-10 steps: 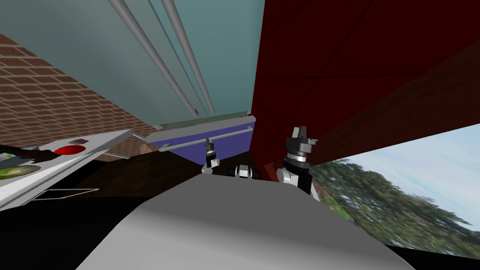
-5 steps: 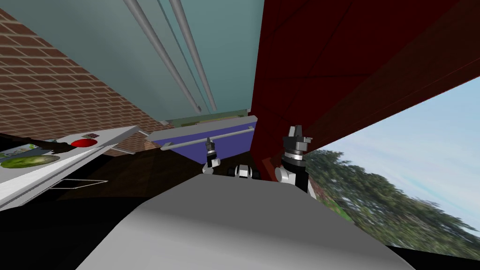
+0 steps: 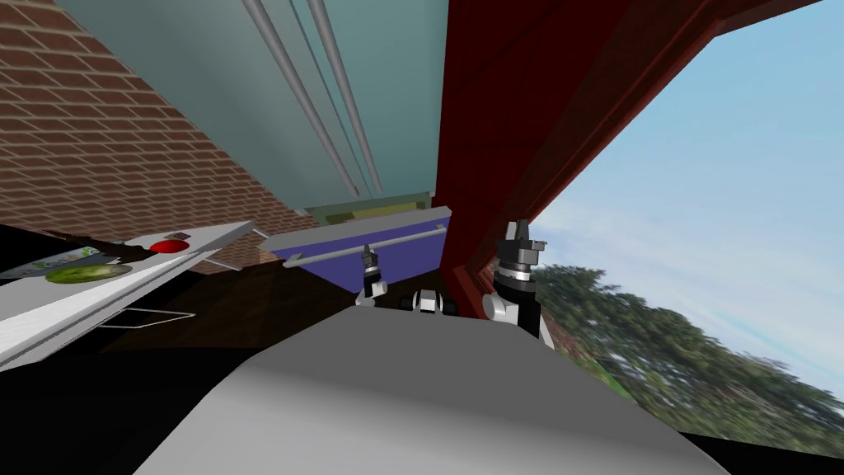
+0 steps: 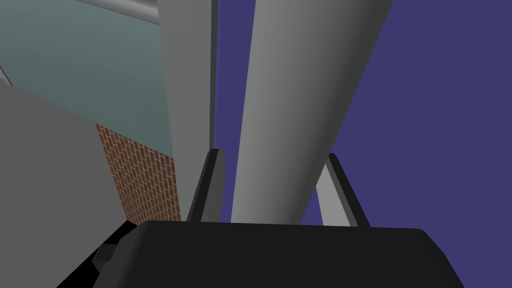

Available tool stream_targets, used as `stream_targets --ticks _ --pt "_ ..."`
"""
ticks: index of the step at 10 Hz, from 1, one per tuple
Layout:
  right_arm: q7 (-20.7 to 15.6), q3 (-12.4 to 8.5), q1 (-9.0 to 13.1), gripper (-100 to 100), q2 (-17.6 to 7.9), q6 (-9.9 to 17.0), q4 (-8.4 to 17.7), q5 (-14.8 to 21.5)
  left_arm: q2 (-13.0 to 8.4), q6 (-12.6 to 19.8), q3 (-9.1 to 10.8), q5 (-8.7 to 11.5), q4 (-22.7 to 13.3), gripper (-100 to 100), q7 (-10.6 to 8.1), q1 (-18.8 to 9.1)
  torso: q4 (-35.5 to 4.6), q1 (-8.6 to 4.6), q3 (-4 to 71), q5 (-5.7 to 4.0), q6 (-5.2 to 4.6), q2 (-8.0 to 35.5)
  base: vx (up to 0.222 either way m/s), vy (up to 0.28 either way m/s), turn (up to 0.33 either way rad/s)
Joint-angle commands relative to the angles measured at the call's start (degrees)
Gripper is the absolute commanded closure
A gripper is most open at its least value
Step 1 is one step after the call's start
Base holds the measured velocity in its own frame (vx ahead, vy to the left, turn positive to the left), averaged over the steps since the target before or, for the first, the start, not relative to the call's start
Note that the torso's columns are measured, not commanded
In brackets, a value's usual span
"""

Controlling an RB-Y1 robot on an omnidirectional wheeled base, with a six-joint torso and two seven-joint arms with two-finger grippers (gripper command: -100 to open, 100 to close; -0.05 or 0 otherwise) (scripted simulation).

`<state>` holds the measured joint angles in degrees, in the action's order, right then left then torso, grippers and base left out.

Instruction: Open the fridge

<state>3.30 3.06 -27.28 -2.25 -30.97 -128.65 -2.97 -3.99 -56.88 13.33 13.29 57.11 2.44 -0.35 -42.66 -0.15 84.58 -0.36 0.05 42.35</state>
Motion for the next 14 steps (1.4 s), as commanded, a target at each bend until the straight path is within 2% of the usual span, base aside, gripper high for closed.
stream_targets --ticks 1,2,3,5,6,8,9,10,11,14 --pt "0.0 0.0 0.0 0 0.0 0.0 0.0 0.0 0.0 0.0 -0.24 -0.2 0.5 100 0.09 0.2 0.2 -0.08 0.0 0.12 -0.03 0.0 -0.162 -0.069 0.032" --pt "0.0 0.0 0.0 0 0.0 0.0 0.0 0.0 0.0 -0.1 -0.33 -0.3 0.6 100 0.12 0.3 0.2 -0.07 -0.1 0.18 -0.07 0.2 -0.191 -0.065 0.015" --pt "0.0 0.1 0.0 0 0.0 0.0 0.0 0.0 0.4 1.0 -0.35 -2.4 -0.2 -100 -1.30 -1.4 0.2 -0.05 -0.2 0.21 -0.07 0.3 -0.085 -0.041 0.295" --pt "0.0 0.0 0.0 0 0.0 0.0 0.0 0.0 1.2 3.1 -0.48 -6.0 -1.2 -100 -4.05 -4.8 0.5 0.20 0.3 0.35 -0.03 -0.5 0.023 -0.040 0.442" --pt "0.0 0.0 0.0 0 0.0 0.0 0.0 0.0 1.2 3.1 -0.48 -6.6 -1.2 -100 -4.05 -4.8 0.4 0.21 0.3 0.31 -0.04 -0.5 0.036 -0.041 0.080" --pt "0.0 0.0 0.0 0 0.0 0.0 0.0 0.0 2.0 5.1 -0.61 -10.4 -2.2 -100 -6.80 -8.3 0.4 0.22 0.0 0.36 -0.07 -0.1 0.020 -0.027 0.306" --pt "0.0 0.0 0.0 0 0.0 0.0 0.0 0.0 2.0 5.1 -0.61 -10.9 -2.2 -100 -6.80 -8.3 0.4 0.17 -0.1 0.36 -0.04 0.0 0.004 -0.028 0.155" --pt "0.0 0.0 0.0 0 0.0 0.0 0.0 0.0 2.4 6.1 -0.68 -13.0 -2.8 -100 -8.17 -10.0 0.3 0.13 -0.1 0.35 -0.10 0.1 -0.003 -0.017 0.214" --pt "0.0 0.0 0.0 0 0.0 0.0 0.0 0.0 2.4 6.1 -0.68 -13.0 -2.8 -100 -8.17 -10.0 0.1 -0.01 -0.2 0.24 -0.11 0.2 0.000 -0.018 0.154" --pt "0.0 0.0 0.0 0 0.0 0.0 0.0 0.0 3.5 9.1 -0.87 -18.6 -4.3 -100 -12.30 -15.1 -0.1 -0.03 -0.2 0.10 0.08 0.4 -0.006 -0.045 0.355"
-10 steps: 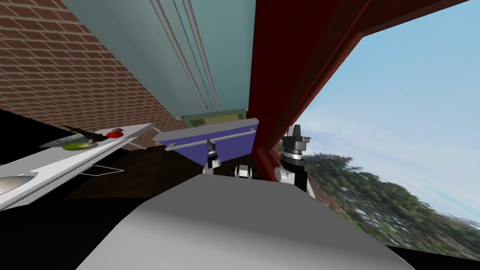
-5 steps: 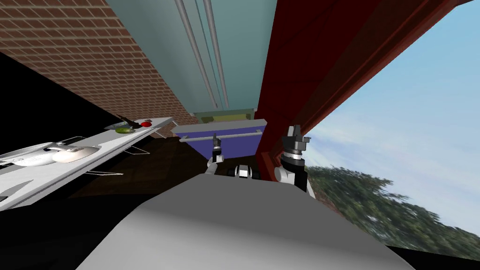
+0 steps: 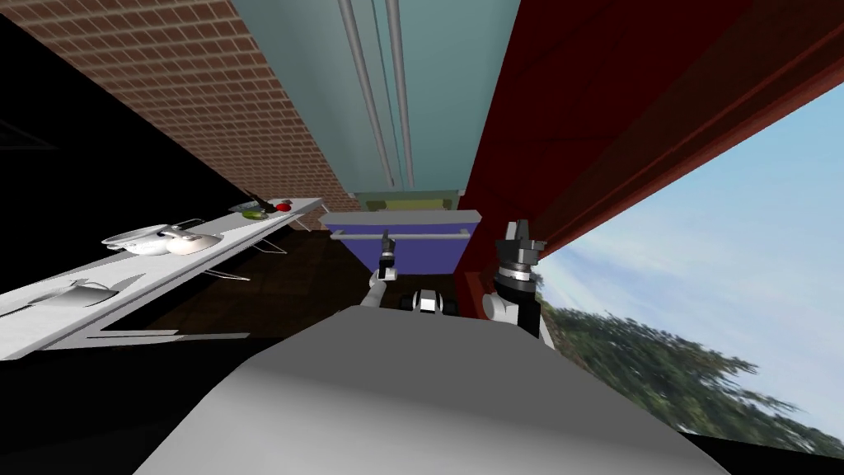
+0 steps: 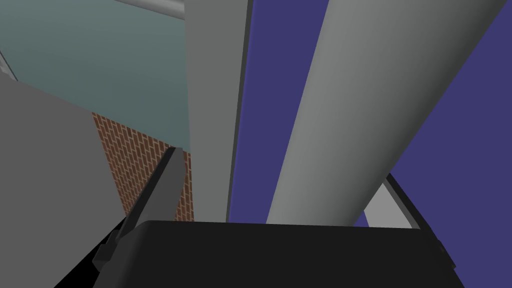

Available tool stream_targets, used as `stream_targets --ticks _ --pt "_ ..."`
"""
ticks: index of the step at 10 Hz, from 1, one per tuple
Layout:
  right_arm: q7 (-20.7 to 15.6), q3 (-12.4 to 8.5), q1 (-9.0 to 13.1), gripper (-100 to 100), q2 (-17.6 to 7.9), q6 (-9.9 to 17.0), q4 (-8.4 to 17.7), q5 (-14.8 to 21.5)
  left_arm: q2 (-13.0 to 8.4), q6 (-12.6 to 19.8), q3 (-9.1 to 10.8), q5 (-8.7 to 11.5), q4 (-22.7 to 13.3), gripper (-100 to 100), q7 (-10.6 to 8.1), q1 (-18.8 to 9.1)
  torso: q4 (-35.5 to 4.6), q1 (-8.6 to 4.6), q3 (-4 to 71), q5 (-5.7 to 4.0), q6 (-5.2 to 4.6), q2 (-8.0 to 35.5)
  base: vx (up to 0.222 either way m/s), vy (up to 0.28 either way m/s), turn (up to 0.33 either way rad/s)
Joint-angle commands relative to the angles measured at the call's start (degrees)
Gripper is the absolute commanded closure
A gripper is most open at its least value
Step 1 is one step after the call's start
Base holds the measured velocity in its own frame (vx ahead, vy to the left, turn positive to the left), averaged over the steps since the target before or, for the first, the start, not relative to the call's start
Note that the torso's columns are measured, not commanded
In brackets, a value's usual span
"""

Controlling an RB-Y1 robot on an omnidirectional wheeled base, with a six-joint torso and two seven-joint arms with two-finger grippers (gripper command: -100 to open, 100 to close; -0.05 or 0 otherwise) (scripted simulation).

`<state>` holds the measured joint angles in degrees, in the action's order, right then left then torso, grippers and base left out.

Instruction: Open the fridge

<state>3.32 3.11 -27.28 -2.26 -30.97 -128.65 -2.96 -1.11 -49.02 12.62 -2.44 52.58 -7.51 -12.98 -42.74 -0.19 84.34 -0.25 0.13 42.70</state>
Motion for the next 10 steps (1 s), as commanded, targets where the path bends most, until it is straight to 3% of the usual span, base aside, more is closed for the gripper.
stream_targets --ticks 1,2,4,5,10 --pt "0.0 0.0 0.0 0 0.0 0.0 0.0 0.0 0.6 1.3 -0.16 -3.7 0.2 -100 -2.34 -2.4 -0.1 0.05 -0.1 -0.04 0.10 0.1 0.005 -0.036 0.140" --pt "0.0 0.0 0.0 0 0.0 0.0 0.0 0.0 1.0 2.3 -0.23 -5.8 -0.3 -100 -3.72 -4.2 -0.2 0.09 -0.2 0.01 -0.04 0.3 -0.001 -0.020 0.237" --pt "0.0 0.0 0.0 0 0.0 0.0 0.0 0.0 1.3 3.0 -0.44 -5.6 -0.1 -100 -3.48 -2.8 -0.3 0.02 -0.2 -0.03 -0.03 0.4 0.002 -0.012 0.067" --pt "0.0 0.0 0.0 0 0.0 0.0 0.0 0.0 1.3 3.3 -0.44 -5.7 -0.3 0 -3.57 -2.6 -0.1 0.03 -0.2 0.04 -0.08 0.3 0.000 0.000 0.000" --pt "0.0 0.0 0.0 0 0.0 0.0 0.0 0.0 1.4 3.8 -0.44 -5.7 -0.9 0 -3.53 -2.0 0.3 0.13 0.2 0.20 -0.13 -0.3 0.000 0.000 0.000"
